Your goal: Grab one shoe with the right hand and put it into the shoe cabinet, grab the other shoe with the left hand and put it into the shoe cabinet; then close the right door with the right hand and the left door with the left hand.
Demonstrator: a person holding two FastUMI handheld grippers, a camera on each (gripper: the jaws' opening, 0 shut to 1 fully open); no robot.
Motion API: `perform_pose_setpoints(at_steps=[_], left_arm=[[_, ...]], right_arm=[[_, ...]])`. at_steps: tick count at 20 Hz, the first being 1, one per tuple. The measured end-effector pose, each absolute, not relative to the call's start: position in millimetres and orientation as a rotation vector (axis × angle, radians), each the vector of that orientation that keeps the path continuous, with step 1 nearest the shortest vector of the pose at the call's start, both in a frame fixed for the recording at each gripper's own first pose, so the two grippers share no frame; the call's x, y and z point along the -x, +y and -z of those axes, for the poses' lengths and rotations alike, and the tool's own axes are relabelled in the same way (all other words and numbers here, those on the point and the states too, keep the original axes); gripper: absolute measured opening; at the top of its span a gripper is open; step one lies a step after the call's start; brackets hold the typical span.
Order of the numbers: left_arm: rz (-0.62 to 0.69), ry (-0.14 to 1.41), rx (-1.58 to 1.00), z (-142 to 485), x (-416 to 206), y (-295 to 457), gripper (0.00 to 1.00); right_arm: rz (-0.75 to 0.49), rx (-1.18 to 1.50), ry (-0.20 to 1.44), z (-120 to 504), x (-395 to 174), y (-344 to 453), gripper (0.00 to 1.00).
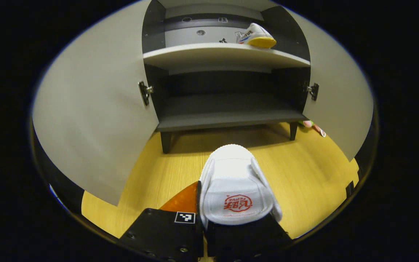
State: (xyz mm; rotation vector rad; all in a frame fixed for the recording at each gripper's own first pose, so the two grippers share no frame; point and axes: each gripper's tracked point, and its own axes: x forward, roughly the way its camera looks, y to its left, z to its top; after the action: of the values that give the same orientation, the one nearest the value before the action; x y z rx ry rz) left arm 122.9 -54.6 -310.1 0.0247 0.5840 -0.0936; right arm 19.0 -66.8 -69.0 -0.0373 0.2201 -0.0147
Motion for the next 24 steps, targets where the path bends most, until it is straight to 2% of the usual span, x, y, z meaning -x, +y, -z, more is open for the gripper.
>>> perform_pose_setpoints(at_steps=[5,12,15,24], left_arm=[[0.110,0.456,-0.044,227,-144,-52,0.14],[0.046,0.333,-0.076,131,-197,-34,0.14],[0.030,0.290,-0.063,85,-244,-33,0.14],[0.002,0.211,-0.063,20,-362,-48,0.14]], right_arm=[[-0.040,-0.013,0.201,65,-19,-56,0.99],[-0.088,-0.038,0.174,57,-19,-48,1.00],[-0.096,-0.038,0.171,56,-19,-51,1.00],[-0.078,-0.001,0.170,60,-26,-74,1.00]])
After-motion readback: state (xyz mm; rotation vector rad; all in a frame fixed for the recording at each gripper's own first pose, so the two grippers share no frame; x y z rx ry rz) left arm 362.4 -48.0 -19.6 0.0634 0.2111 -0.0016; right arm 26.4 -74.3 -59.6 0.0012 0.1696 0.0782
